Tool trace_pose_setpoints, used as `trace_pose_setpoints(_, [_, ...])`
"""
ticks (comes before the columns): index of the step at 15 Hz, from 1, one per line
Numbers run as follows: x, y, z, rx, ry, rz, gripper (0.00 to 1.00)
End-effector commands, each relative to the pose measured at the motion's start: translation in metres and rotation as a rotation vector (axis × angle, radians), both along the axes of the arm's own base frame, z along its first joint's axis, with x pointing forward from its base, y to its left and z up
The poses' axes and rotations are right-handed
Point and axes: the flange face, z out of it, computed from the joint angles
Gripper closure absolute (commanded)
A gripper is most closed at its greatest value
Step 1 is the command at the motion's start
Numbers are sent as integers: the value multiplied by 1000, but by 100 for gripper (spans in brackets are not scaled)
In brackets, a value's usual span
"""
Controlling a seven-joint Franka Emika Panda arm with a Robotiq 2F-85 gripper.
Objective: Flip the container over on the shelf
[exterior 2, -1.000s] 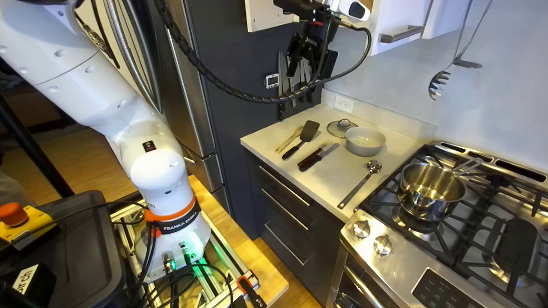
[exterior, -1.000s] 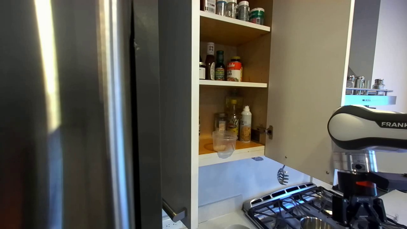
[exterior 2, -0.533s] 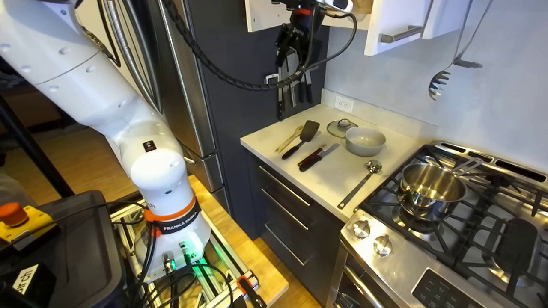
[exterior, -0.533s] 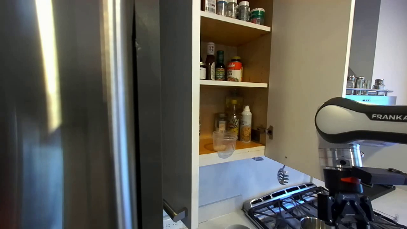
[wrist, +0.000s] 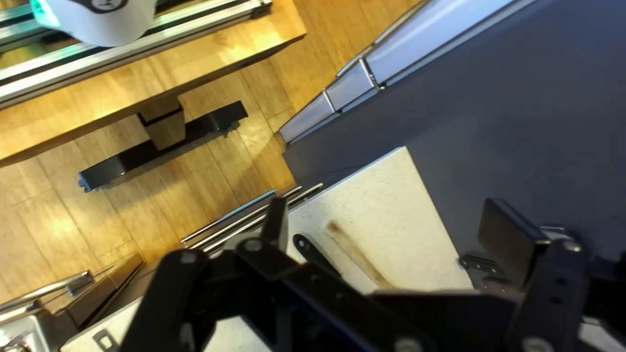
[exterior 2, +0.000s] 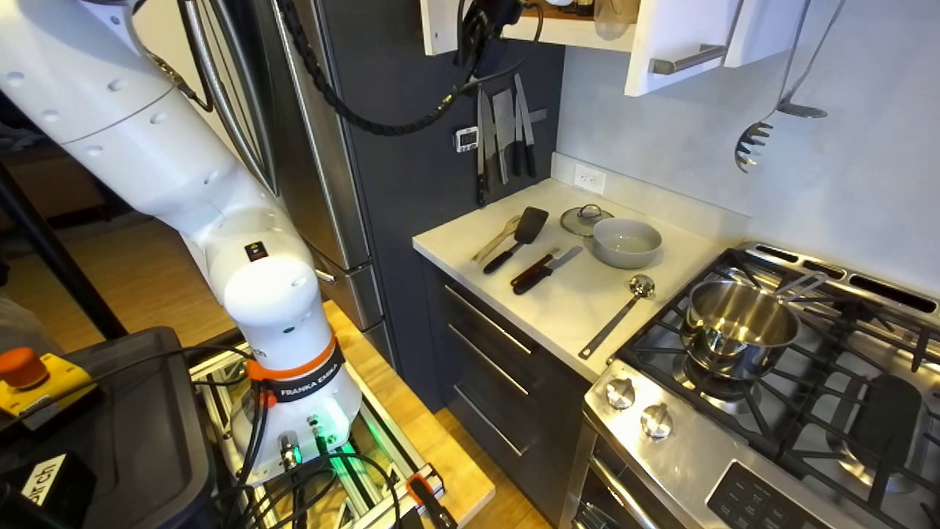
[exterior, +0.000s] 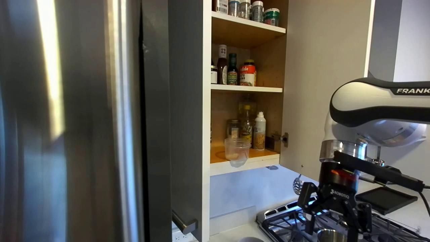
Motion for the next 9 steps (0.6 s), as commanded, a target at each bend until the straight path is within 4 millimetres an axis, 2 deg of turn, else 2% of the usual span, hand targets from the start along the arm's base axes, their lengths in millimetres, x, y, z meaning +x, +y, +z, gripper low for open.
trace_pose_setpoints(1, [5, 7, 3, 9, -2, -27, 0])
trace_pose_setpoints(4, [13, 21, 5, 7, 6, -45, 0])
trace_pose_setpoints(7, [15, 21, 4, 7, 9, -49, 0])
trace_pose_setpoints(9, [26, 20, 6, 25, -31, -102, 0])
